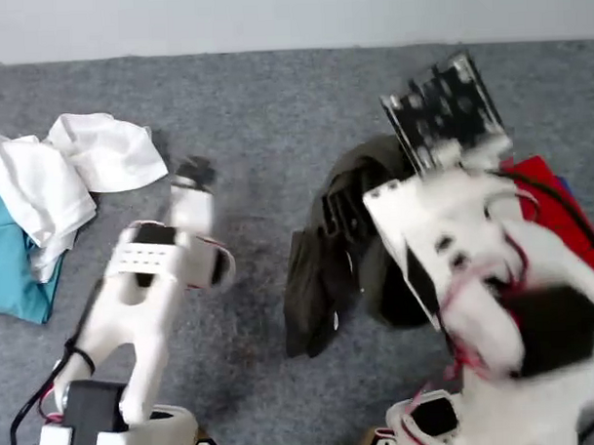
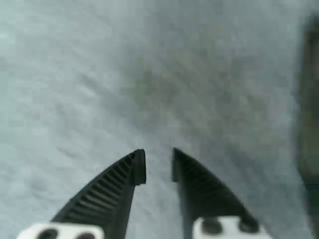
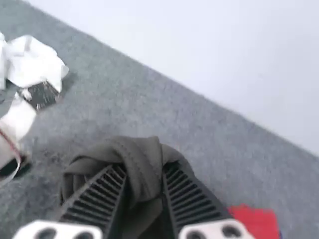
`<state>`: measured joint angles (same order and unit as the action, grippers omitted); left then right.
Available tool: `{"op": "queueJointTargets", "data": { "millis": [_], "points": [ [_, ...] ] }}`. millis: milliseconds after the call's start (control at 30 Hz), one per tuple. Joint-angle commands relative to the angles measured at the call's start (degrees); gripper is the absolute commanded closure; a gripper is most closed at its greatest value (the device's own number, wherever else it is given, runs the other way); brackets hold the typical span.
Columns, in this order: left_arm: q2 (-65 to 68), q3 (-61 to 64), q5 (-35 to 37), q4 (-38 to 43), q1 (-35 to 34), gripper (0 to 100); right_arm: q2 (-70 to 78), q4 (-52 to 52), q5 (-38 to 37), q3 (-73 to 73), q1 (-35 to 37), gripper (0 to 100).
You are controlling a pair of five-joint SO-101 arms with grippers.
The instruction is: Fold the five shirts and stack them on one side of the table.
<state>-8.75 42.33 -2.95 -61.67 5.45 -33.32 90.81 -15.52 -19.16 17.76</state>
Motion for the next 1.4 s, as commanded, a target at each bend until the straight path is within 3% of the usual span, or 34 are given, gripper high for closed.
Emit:
{"op": "queueJointTargets", "data": {
  "millis": [0,133,267,433,533,700,833,1000,1233,1367],
  "points": [
    [-2.2,-4.3,0.4,-7.7,3.2,84,4.4,-2.4,0.5,-1.8,-1.2,98.8],
    [-2.1,-5.1,0.4,-5.5,1.0,84,11.5,-9.4,0.5,-4.0,6.9,98.8],
    [-2.1,-1.4,0.4,-0.3,-3.0,84,20.3,-8.0,-2.1,-20.9,17.5,98.8],
    [-2.1,0.9,0.4,2.1,-9.4,84,34.6,2.2,-2.7,-53.2,17.1,98.8],
    [-2.6,0.7,0.4,2.1,-15.6,84,43.0,11.3,-2.3,-60.6,13.4,98.8],
    [-2.5,-0.9,0.4,1.9,-24.4,84,53.4,12.0,0.4,-58.0,5.9,98.8],
    [-2.6,-1.2,0.4,0.7,-25.7,84,59.7,12.0,0.2,-51.7,4.1,98.8],
    [-2.1,-4.2,0.3,-8.9,-19.3,84,66.3,11.9,0.2,-44.5,0.9,98.8],
    [-1.8,-4.1,0.1,-9.4,-7.5,80,68.2,12.0,0.1,-33.1,-3.6,98.8],
    [3.6,-5.1,0.0,-7.5,-8.4,79,68.1,12.0,0.2,-28.7,-7.9,98.3]
  ]
}}
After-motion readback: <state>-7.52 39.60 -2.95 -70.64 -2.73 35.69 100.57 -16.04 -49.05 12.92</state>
